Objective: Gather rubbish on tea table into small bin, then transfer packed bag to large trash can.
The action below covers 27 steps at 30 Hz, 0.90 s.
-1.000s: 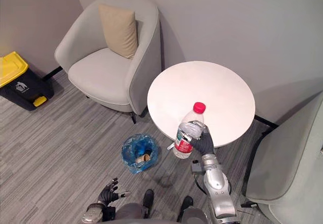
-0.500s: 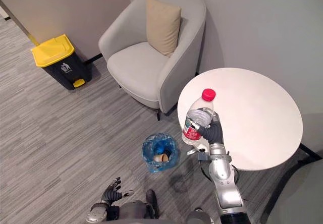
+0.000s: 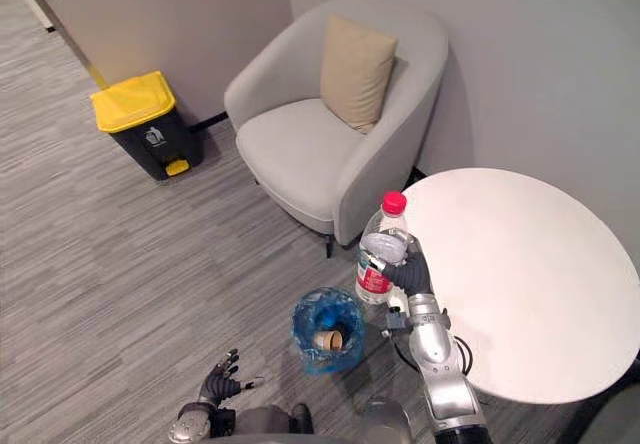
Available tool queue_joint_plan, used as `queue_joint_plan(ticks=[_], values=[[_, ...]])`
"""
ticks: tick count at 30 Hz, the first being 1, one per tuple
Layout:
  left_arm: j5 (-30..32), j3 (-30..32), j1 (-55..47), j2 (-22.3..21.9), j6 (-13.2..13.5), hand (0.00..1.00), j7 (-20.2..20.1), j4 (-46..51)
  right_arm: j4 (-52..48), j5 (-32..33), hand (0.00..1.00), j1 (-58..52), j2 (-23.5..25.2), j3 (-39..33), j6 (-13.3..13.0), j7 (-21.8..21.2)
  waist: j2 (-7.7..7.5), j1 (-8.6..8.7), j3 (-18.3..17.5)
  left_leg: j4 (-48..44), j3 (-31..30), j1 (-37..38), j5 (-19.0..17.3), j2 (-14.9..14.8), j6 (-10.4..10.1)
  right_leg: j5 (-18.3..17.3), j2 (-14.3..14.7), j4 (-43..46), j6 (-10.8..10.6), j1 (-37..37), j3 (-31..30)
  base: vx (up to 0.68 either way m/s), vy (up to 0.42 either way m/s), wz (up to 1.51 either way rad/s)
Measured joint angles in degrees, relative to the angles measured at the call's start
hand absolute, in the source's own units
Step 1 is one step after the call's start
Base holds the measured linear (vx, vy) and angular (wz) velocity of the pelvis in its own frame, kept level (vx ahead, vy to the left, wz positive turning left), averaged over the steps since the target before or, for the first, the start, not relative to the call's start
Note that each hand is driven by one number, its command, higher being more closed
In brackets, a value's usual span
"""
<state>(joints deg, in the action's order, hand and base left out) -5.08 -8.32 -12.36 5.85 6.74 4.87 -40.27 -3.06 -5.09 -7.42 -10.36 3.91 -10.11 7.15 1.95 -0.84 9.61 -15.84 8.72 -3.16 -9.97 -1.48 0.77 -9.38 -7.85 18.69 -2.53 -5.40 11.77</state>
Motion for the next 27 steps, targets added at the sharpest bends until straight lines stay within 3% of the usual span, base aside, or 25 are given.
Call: queue_joint_plan(ticks=[6, 9, 11, 13, 17, 23, 27], values=[[0.2, 0.4, -0.1, 0.0, 0.0, 0.0, -1.1, -0.3, 0.1, 0.0, 1.0, -0.8, 0.1, 1.0, 0.0, -2.1, -0.12, -0.2, 0.0, 2.0, -1.0, 1.6, 1.2, 0.1, -1.7, 0.9, 0.2, -2.5, -0.2, 3.2, 1.9, -0.03, -0.008, 0.14], [0.2, 0.4, 0.0, 0.1, 0.1, 0.0, -1.1, -0.3, 2.2, 0.0, 1.0, 0.0, -0.7, 3.0, -0.1, -2.5, -0.12, -0.3, 0.3, 1.3, -2.4, -0.1, 1.5, 0.2, -1.5, 1.1, 0.1, -2.3, 0.0, 2.5, 3.0, -0.08, 0.002, 0.23], [0.3, 0.5, 0.8, 0.5, 0.1, 0.0, -1.1, -0.4, 5.3, 0.0, 1.0, 3.1, -2.6, 5.4, -0.1, -2.5, 0.04, -0.37, 1.3, -0.7, -3.0, -3.1, 1.5, 0.2, -1.5, 1.0, -0.2, -0.2, 0.2, 0.0, 3.4, -0.15, -0.009, 0.22], [0.3, 0.5, 3.6, 0.8, 0.0, 0.0, -1.0, -1.5, 8.2, -0.2, 1.0, 8.6, -5.1, 8.3, -0.1, -2.4, 0.62, -0.62, 4.5, -3.9, -3.9, -7.6, 1.5, 0.3, -1.5, 0.5, -0.7, 3.8, 0.8, -4.3, 4.1, -0.23, -0.027, 0.24], [0.2, 0.8, 7.6, 2.0, 0.0, 0.0, -0.5, -1.5, 13.0, -1.8, 1.0, 17.2, -7.2, 11.7, 0.0, -2.3, 0.4, -1.73, 9.7, -8.4, -4.3, -15.2, 1.4, 0.6, -1.6, -1.9, -3.2, 11.3, 1.1, -11.9, 5.5, -0.25, -0.031, 0.33], [-1.3, 1.9, 12.1, 3.3, 0.2, 0.0, 1.4, -1.1, 18.2, -2.3, 1.0, 28.5, -11.1, 12.9, 0.5, -0.7, 0.8, -1.83, 13.7, -14.2, -4.0, -27.1, 2.4, 0.0, -1.1, -2.7, -5.3, 18.3, 2.1, -23.4, 6.7, -0.18, -0.033, 0.25], [-1.6, 2.3, 16.2, 3.9, 0.3, 0.0, 2.2, -1.2, 23.7, -2.3, 1.0, 35.5, -13.8, 12.9, 0.9, 1.4, 1.2, -2.55, 14.2, -18.9, -4.1, -36.4, 2.6, -0.1, -0.5, -2.7, -6.3, 22.8, 3.0, -32.3, 6.7, -0.09, -0.004, 0.12]])
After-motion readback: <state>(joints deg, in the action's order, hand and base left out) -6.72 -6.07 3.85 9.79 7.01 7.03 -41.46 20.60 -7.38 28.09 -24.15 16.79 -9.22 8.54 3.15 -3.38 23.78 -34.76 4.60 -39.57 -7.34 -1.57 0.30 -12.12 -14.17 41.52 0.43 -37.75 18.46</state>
